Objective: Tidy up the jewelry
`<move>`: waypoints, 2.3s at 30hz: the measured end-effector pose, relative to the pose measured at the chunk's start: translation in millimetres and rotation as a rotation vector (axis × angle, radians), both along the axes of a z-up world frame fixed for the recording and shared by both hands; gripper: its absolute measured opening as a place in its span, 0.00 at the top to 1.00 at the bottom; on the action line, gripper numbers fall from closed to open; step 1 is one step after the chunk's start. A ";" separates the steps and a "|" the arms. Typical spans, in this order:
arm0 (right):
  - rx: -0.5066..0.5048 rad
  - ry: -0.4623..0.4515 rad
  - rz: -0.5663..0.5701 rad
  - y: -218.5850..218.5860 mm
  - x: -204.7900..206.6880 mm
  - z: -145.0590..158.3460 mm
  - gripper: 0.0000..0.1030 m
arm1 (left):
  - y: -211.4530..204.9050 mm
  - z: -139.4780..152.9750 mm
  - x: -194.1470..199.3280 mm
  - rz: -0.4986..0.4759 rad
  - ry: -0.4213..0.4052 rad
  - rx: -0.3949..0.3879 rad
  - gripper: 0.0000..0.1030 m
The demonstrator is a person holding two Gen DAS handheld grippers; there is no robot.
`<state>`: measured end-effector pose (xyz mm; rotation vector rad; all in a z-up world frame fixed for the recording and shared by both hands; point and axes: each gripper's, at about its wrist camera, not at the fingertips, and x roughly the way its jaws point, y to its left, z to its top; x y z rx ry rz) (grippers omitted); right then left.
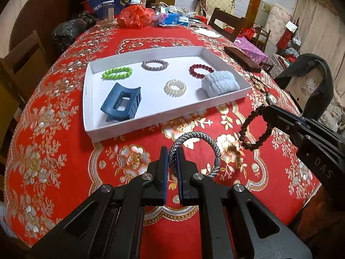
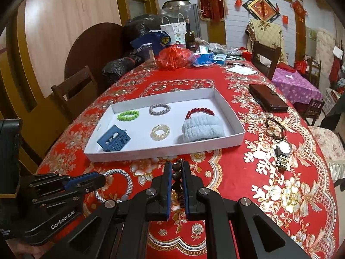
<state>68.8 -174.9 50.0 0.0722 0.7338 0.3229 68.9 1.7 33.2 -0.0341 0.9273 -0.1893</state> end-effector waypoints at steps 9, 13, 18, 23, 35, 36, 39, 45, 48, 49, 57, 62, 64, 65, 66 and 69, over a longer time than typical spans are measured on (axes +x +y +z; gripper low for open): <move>0.105 -0.054 0.101 -0.1 38.6 48.8 0.92 | 18.8 27.5 36.0 0.020 -0.046 -0.011 0.94; 0.098 -0.050 0.109 0.0 67.9 57.3 0.92 | 30.2 31.5 76.0 0.026 -0.033 -0.015 0.94; 0.096 -0.014 0.102 4.8 110.3 52.6 0.92 | 37.8 19.9 127.2 0.052 0.014 0.007 0.94; 0.095 0.038 0.101 13.8 147.3 37.5 0.92 | 36.9 0.9 163.1 0.094 0.041 0.018 0.94; 0.171 0.143 0.086 34.2 207.6 4.1 0.92 | 37.0 -33.9 188.8 0.146 0.112 0.050 0.94; 0.191 0.150 0.095 36.7 210.0 2.0 0.92 | 38.4 -35.6 189.4 0.150 0.116 0.055 0.94; 0.262 0.174 0.126 40.6 215.6 -8.6 0.92 | 42.6 -41.5 190.1 0.165 0.124 0.066 0.94; 0.265 0.294 0.043 21.8 226.9 -54.8 0.92 | 42.0 -43.7 188.0 0.174 0.110 0.069 0.94; 0.258 0.332 0.035 15.8 228.9 -65.8 0.92 | 40.4 -43.5 188.3 0.163 0.111 0.062 0.93; 0.257 0.334 0.032 14.1 229.0 -66.1 0.92 | 40.1 -43.2 188.2 0.162 0.110 0.060 0.91; 0.229 0.267 0.052 14.6 219.2 -46.5 0.62 | 38.0 -31.4 184.3 0.153 0.079 0.041 0.66; 0.222 0.202 0.060 6.9 200.3 -19.1 0.62 | 46.7 -11.0 176.3 0.185 0.046 0.012 0.66; 0.184 0.160 0.047 0.0 185.6 -3.7 0.62 | 51.5 -0.4 170.5 0.205 0.025 0.020 0.59; 0.165 0.146 0.039 -3.6 179.0 1.4 0.58 | 54.1 8.4 163.9 0.221 0.000 0.031 0.54; 0.149 0.136 0.029 -8.1 171.2 6.6 0.53 | 55.4 13.6 159.3 0.228 -0.019 0.038 0.44; 0.129 0.131 -0.004 -26.1 146.3 15.5 0.32 | 55.9 36.0 130.9 0.224 -0.130 0.073 0.28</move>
